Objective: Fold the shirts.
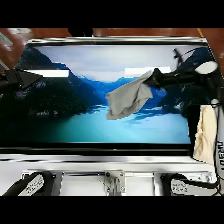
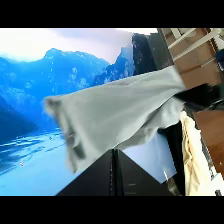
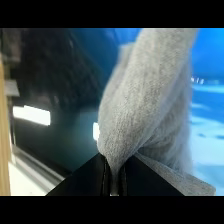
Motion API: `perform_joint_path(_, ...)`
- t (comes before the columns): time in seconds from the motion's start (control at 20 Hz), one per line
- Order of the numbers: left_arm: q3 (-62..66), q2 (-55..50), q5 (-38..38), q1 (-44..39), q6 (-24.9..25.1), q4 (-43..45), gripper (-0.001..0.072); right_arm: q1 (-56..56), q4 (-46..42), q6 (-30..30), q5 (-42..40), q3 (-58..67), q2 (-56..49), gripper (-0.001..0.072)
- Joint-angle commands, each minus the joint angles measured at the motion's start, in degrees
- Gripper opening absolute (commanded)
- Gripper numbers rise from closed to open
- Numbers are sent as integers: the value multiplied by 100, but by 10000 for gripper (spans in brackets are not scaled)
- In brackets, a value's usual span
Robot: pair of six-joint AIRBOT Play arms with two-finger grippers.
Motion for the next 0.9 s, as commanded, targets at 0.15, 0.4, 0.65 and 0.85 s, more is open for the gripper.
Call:
perform_joint_path(0.15,-2,0,-7,-4,-37,2,42,-1985,-15,581,748,1211,212,63)
perform_joint_path(0.4,-2,0,-7,-4,-37,4,42,-3504,-42,474,407,1353,212,63)
perform_joint_path(0.65,-4,-7,0,-13,-35,4,43,-4214,-33,-118,-509,1353,212,62)
perform_joint_path(0.85,-4,-133,0,-13,-35,4,42,-4216,-17,-474,-1128,1397,212,62)
